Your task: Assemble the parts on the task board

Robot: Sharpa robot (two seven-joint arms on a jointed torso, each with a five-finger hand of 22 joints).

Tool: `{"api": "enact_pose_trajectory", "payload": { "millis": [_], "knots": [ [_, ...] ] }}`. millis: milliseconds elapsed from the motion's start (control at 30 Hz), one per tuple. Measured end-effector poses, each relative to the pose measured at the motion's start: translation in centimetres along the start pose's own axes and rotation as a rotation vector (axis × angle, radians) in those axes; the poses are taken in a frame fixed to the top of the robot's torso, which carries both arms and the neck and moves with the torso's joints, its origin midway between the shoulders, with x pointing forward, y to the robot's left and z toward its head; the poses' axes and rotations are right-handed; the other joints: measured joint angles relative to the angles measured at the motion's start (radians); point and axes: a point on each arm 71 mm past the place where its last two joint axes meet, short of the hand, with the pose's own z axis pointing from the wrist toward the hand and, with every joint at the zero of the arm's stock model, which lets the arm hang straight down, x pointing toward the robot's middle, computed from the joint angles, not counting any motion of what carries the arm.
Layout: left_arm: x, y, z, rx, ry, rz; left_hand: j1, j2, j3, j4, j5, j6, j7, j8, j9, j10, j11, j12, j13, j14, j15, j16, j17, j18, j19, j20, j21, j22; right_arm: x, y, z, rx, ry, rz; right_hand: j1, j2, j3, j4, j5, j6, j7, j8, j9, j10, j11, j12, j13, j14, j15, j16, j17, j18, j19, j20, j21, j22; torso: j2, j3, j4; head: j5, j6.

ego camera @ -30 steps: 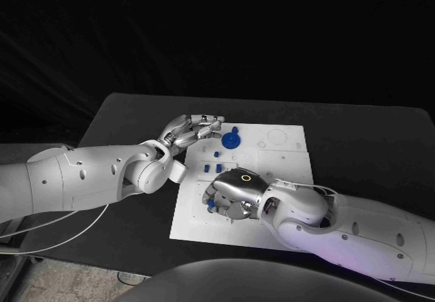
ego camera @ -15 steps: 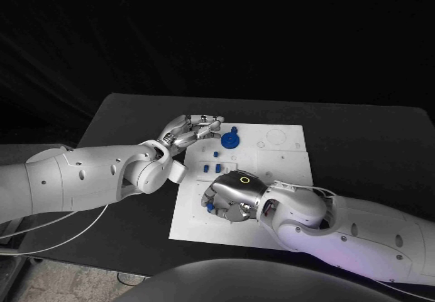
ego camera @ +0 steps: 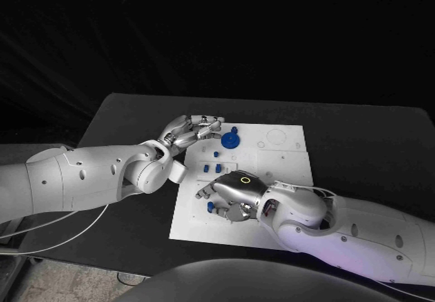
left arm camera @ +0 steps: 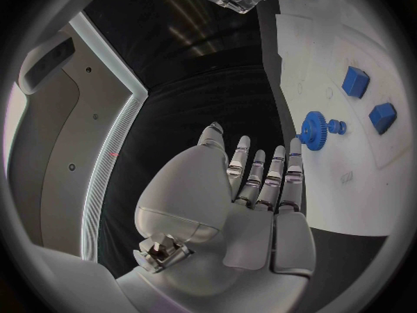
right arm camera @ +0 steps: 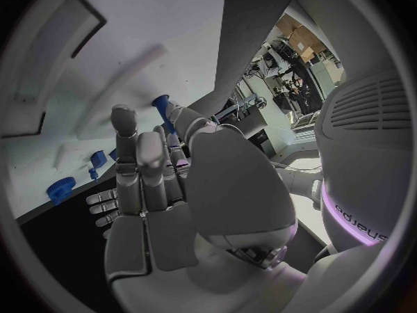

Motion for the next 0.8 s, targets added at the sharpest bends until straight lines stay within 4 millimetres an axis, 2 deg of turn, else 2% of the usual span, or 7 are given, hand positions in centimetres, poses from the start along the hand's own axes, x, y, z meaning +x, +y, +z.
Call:
{"api": "enact_pose_trajectory", "payload": {
  "millis": [133, 367, 433, 533, 667, 767, 800],
  "knots": [
    [0.0, 0.0, 0.0, -0.001, 0.002, -0.001, 0.000, 0.000, 0.000, 0.000, 0.000, 0.000, 0.000, 0.000, 0.000, 0.000, 0.000, 0.000, 0.000, 0.000, 0.000, 0.000, 0.000, 0.000, 0.000, 0.000, 0.000, 0.000, 0.0, 0.0, -0.1, 0.002, 0.001, 0.000, -0.002, -0.002, -0.018, 0.004, -0.010, -0.026, -0.009, 0.000, -0.009, -0.043, 0.005, 0.003, 0.004, -0.006, 0.001, -0.004, -0.004, 0.000, -0.010, 0.004, -0.018, 0.000, 0.000, 0.0001, 0.0000, -0.001, 0.000],
    [0.1, 0.0, 0.1, -0.002, 0.005, -0.003, 0.000, 0.000, 0.000, 0.000, 0.000, 0.000, 0.000, 0.000, 0.000, 0.000, 0.000, 0.000, 0.000, 0.000, 0.000, 0.000, 0.000, 0.000, 0.000, 0.000, 0.000, 0.000, -0.2, -0.2, -1.0, 0.007, -0.014, 0.005, -0.008, -0.008, -0.049, 0.022, -0.037, -0.024, -0.007, 0.007, -0.010, -0.060, 0.000, 0.042, 0.020, -0.007, 0.000, -0.004, -0.004, 0.000, -0.010, 0.004, -0.018, 0.000, 0.000, 0.0004, 0.0011, -0.005, 0.000],
    [0.1, 0.1, 0.1, -0.002, 0.007, -0.003, 0.000, 0.000, 0.000, 0.000, 0.000, 0.000, 0.000, 0.000, 0.000, 0.000, 0.000, 0.000, 0.000, 0.000, 0.000, 0.000, 0.000, 0.000, 0.000, 0.000, 0.000, 0.000, -0.6, -0.4, -1.6, 0.010, -0.027, 0.012, -0.010, -0.009, -0.058, 0.030, -0.043, -0.015, 0.002, 0.008, -0.010, -0.064, 0.000, 0.055, 0.025, -0.007, 0.000, 0.002, -0.003, 0.000, -0.010, 0.004, -0.018, 0.000, 0.000, 0.0004, 0.0011, -0.007, 0.000],
    [0.1, 0.1, 0.1, -0.003, 0.007, -0.004, 0.000, 0.000, 0.000, 0.000, 0.000, 0.000, 0.000, 0.000, 0.000, 0.000, 0.000, 0.000, 0.000, 0.000, 0.000, 0.000, 0.000, 0.000, 0.000, 0.000, 0.000, -0.001, -1.7, -0.8, -2.8, 0.021, -0.058, 0.026, -0.021, 0.002, -0.073, 0.045, -0.043, 0.003, 0.027, 0.020, -0.010, -0.064, -0.001, 0.083, 0.035, -0.002, 0.005, 0.020, 0.005, 0.000, -0.006, 0.008, -0.014, 0.000, 0.000, 0.0001, 0.0006, -0.011, 0.000],
    [0.0, 0.1, 0.1, -0.003, 0.006, -0.004, 0.002, 0.002, 0.000, 0.000, 0.000, 0.000, 0.000, 0.000, 0.000, 0.000, 0.000, 0.000, 0.000, 0.000, 0.000, 0.000, 0.000, 0.000, 0.000, 0.000, 0.000, -0.001, -4.9, -2.0, -4.9, 0.057, -0.131, 0.076, -0.047, 0.012, -0.087, 0.074, -0.043, 0.030, 0.053, 0.032, -0.008, 0.000, -0.007, 0.153, 0.063, 0.014, 0.019, 0.053, 0.024, 0.000, 0.021, 0.018, 0.026, 0.000, 0.000, -0.0003, -0.0018, -0.014, 0.000],
    [-0.1, 0.1, 0.1, -0.004, 0.004, -0.003, 0.004, 0.004, 0.000, 0.000, 0.000, 0.000, 0.000, 0.000, 0.000, -0.003, 0.003, 0.000, 0.000, 0.000, 0.000, 0.000, 0.000, 0.000, 0.000, 0.000, 0.000, -0.001, -6.9, -3.1, -6.3, 0.096, -0.180, 0.122, -0.085, 0.000, -0.113, 0.102, -0.020, 0.082, 0.052, 0.061, 0.004, 0.078, -0.035, 0.305, 0.154, 0.049, -0.009, 0.115, 0.063, 0.000, 0.064, 0.003, 0.113, 0.000, 0.000, -0.0004, -0.0035, -0.015, 0.000],
    [-0.1, 0.1, 0.1, -0.004, 0.004, -0.003, 0.004, 0.004, 0.000, 0.000, 0.000, -0.002, 0.002, 0.000, 0.000, -0.004, 0.004, 0.000, 0.000, -0.008, -0.004, -0.001, 0.000, 0.000, 0.000, 0.000, 0.000, -0.002, -7.8, -3.6, -7.0, 0.115, -0.199, 0.140, -0.104, 0.005, -0.133, 0.113, 0.007, 0.103, 0.037, 0.077, 0.013, 0.089, -0.047, 0.432, 0.249, 0.062, -0.023, 0.139, 0.078, 0.000, 0.079, -0.002, 0.146, 0.000, 0.000, -0.0006, -0.0037, -0.016, 0.000]
  ]
}}
